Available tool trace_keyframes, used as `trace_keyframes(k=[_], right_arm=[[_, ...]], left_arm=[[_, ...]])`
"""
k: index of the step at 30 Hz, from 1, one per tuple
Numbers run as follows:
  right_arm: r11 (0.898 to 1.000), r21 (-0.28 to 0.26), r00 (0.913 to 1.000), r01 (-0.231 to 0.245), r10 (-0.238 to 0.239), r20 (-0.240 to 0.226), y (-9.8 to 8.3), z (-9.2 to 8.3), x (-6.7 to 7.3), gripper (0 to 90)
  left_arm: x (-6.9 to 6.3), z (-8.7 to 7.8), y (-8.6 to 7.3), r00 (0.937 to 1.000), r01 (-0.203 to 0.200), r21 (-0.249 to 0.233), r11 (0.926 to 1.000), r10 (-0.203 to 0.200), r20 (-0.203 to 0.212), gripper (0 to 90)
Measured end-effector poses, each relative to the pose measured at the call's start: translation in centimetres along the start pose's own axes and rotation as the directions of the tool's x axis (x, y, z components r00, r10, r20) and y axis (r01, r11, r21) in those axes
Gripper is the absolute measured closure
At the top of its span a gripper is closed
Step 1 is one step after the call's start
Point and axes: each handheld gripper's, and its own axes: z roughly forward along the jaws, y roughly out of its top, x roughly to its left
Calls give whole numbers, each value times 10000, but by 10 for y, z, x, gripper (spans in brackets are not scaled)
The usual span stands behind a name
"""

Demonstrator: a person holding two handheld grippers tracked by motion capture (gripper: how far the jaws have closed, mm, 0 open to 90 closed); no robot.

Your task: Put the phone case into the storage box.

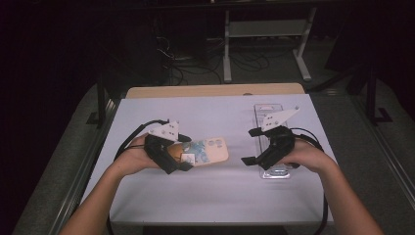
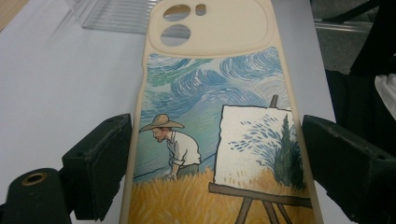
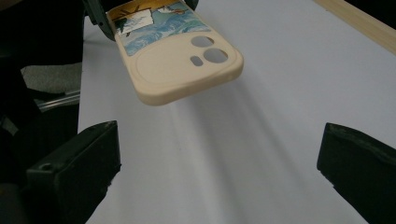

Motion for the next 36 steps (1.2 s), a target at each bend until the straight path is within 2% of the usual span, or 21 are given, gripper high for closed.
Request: trace_keyframes(k=[1, 2, 3, 8, 12, 13, 17, 18, 20, 23, 26, 27, 29, 32, 34, 36], right_arm=[[10000, 48, 10000, 11, -10, -48, 1, 0, 1, 0], [9994, 144, 9994, 318, -317, -115, 4, 2, 0, 0], [9994, 170, 9994, 303, -300, -179, 5, 2, 1, 0], [9987, 322, 9982, 390, -375, -460, 10, 7, 2, 0], [9969, 507, 9963, 597, -563, -649, 14, 11, 3, 0], [9952, 559, 9946, 798, -759, -701, 15, 13, 3, 0], [9953, 610, 9936, 754, -698, -892, 18, 16, 4, 0], [9928, 657, 9914, 1001, -939, -915, 18, 19, 4, 0], [9930, 678, 9910, 967, -897, -991, 19, 20, 5, 0], [9899, 764, 9876, 1198, -1110, -1110, 21, 26, 5, 0], [9899, 838, 9875, 1140, -1036, -1191, 23, 30, 7, 0], [9864, 866, 9842, 1397, -1288, -1213, 24, 34, 6, 0], [9869, 937, 9848, 1316, -1193, -1262, 25, 36, 7, 0], [9827, 1054, 9809, 1525, -1374, -1378, 28, 41, 8, 0], [9781, 1021, 9747, 1813, -1649, -1505, 31, 47, 8, 0], [9772, 1025, 9735, 1859, -1690, -1542, 31, 49, 9, 0]], left_arm=[[-1, 1, 1, 10000, -14, 34, 10000, 14, 28, 109], [0, 1, 2, 9999, -128, 60, 9999, 128, 58, 109], [-1, 3, 4, 9997, -150, 104, 9998, 148, 195, 109], [-2, 7, 7, 9990, -290, 202, 9994, 283, 349, 109], [-3, 11, 9, 9984, -335, 302, 9990, 321, 469, 109], [-3, 13, 10, 9977, -454, 428, 9981, 431, 529, 109], [-4, 16, 12, 9970, -488, 462, 9977, 458, 622, 109], [-4, 17, 13, 9966, -550, 503, 9972, 518, 638, 109], [-4, 19, 14, 9955, -655, 486, 9967, 619, 722, 109], [-4, 22, 16, 9937, -813, 558, 9951, 766, 818, 109], [-4, 25, 17, 9928, -893, 614, 9941, 839, 859, 109], [-4, 27, 18, 9923, -925, 575, 9941, 872, 877, 109], [-3, 28, 19, 9911, -1012, 652, 9927, 949, 930, 109], [-3, 30, 20, 9902, -1056, 665, 9922, 988, 991, 109], [-3, 30, 22, 9893, -1110, 659, 9916, 1040, 1023, 109], [-3, 31, 23, 9893, -1104, 600, 9921, 1039, 1024, 109]])
